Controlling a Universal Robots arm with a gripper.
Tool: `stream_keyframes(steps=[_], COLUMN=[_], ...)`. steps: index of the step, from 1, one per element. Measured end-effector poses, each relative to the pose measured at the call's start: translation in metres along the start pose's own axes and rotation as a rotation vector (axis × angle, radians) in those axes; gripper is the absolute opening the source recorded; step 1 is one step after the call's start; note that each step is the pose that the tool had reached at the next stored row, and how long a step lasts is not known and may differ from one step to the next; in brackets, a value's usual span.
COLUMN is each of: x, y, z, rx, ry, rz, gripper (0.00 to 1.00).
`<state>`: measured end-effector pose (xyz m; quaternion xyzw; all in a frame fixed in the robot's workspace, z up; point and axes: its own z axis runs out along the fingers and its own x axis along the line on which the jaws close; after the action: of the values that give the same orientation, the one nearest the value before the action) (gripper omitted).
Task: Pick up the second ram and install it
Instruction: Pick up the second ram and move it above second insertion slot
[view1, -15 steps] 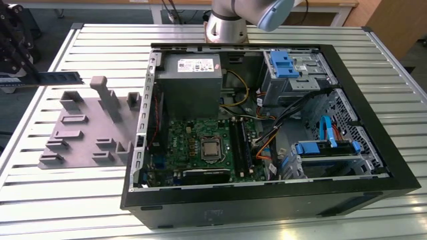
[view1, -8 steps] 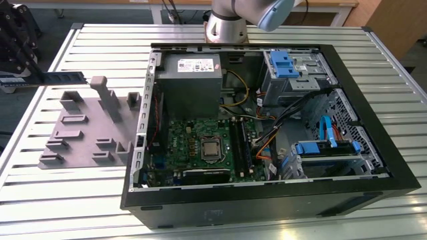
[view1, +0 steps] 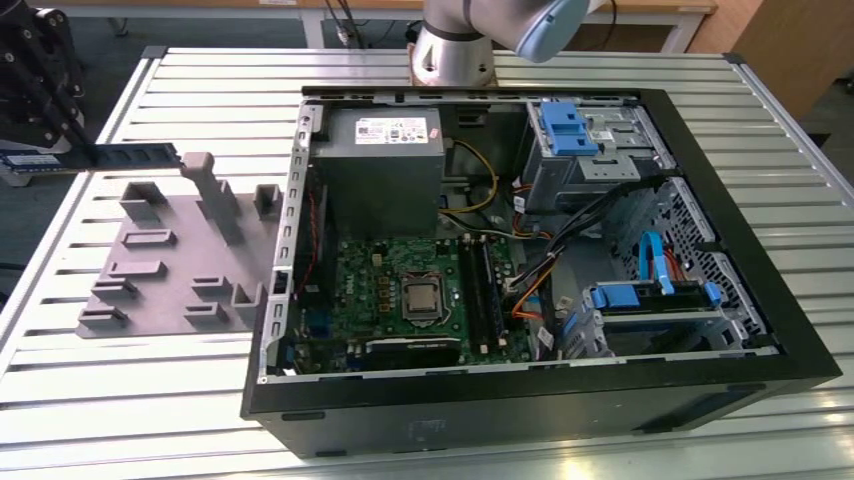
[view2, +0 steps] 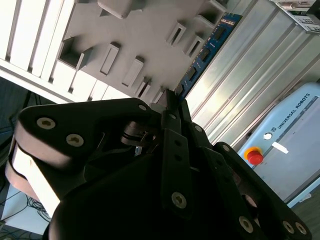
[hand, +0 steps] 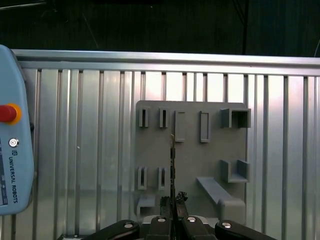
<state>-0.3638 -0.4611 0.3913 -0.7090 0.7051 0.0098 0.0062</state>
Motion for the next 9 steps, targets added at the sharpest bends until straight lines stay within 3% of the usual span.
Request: stream_keyframes(steps=[9], x=[0.0], y=[-0.0085], z=[0.0], rx=[0.0], ry=[0.0], rz=[0.0], gripper=[0.14])
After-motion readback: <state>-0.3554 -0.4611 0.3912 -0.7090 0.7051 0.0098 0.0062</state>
